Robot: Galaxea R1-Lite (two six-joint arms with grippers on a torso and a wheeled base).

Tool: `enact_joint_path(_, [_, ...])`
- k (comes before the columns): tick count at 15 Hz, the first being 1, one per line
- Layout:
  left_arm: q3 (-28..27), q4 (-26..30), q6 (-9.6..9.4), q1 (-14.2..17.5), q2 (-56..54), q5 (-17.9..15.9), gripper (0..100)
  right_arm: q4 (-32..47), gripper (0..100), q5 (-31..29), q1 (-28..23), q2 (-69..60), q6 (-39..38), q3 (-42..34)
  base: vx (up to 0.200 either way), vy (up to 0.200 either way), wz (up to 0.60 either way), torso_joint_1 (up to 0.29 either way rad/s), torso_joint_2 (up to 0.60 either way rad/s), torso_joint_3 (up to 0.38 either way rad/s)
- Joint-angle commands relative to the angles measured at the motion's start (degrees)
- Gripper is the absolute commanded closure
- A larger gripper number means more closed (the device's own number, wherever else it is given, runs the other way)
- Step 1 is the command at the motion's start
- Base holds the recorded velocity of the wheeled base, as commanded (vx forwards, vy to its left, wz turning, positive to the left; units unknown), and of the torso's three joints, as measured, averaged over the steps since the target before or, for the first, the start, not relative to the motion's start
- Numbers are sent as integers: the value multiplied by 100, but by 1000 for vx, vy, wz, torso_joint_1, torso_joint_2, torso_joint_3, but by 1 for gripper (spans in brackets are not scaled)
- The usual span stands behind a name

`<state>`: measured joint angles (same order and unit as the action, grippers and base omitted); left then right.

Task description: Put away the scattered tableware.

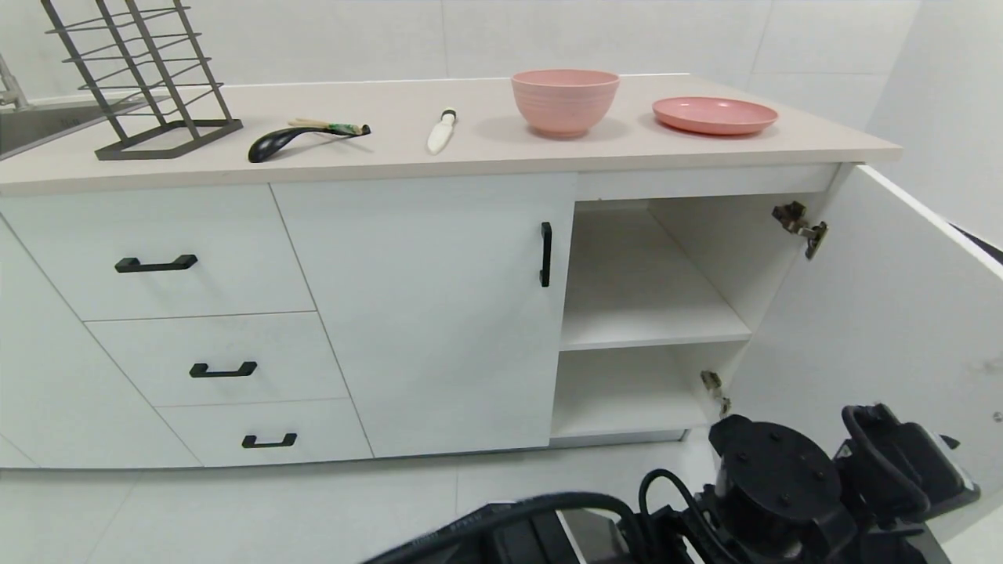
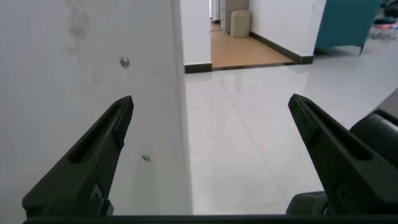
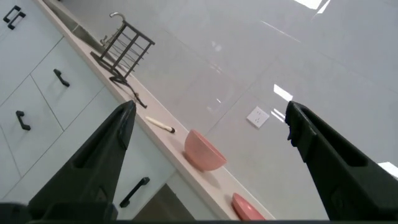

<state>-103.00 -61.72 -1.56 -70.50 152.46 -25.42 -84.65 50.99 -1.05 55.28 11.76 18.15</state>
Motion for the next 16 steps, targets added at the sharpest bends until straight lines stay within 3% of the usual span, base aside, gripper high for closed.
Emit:
enact_joint_path(1, [-133, -244, 297, 89, -58, 160, 0, 10, 0, 7, -1, -141, 1, -13, 0, 0, 0, 0, 0, 0])
enact_joint_path(3, [729, -534, 270, 388, -796, 169, 0, 36, 0, 7, -1, -202, 1, -49, 0, 0, 0, 0, 0, 0])
enact_joint_path(4, [2469, -965, 226, 739, -1913, 177, 0, 36, 0, 7, -9, -211, 1, -119, 0, 0, 0, 0, 0, 0])
enact_joint_path(5, [3673, -1325, 95, 1038, -2642, 177, 0, 36, 0, 7, -1, -211, 1, -189, 0, 0, 0, 0, 0, 0])
enact_joint_path(7, [5800, -2090, -81, 1820, -4224, 177, 0, 1, 0, 7, -1, -220, 10, -444, 0, 0, 0, 0, 0, 0])
enact_joint_path(9, [7610, -2520, -81, 2409, -5736, 274, 0, 1, 0, 7, -1, -378, 10, -743, 0, 0, 0, 0, 0, 0])
enact_joint_path(10, [8753, -2503, -55, 2849, -7107, 476, 0, 28, 0, 7, -18, -580, 10, -1024, 0, 0, 0, 0, 0, 0])
enact_joint_path(11, [8999, -2406, -55, 3209, -7801, 494, 0, 45, 0, 7, -62, -703, 10, -1165, 0, 0, 0, 0, 0, 0])
enact_joint_path(12, [9034, -1949, -81, 4097, -8997, 494, 0, 72, 0, 25, -194, -897, 19, -1402, 0, 0, 0, 0, 0, 0])
enact_joint_path(13, [9008, -1571, -72, 4536, -9621, 494, 0, 142, 0, 42, -256, -1028, 19, -1534, 0, 0, 0, 0, 0, 0])
enact_joint_path(14, [8990, -428, -55, 5213, -10992, 511, 0, 555, 0, 51, -326, -1485, 19, -1815, 0, 0, 0, 0, 0, 0])
enact_joint_path(16, [8990, 1224, -81, 5723, -12521, 503, 0, 1548, 0, 42, -326, -2276, 36, -1815, 0, 0, 0, 0, 0, 0])
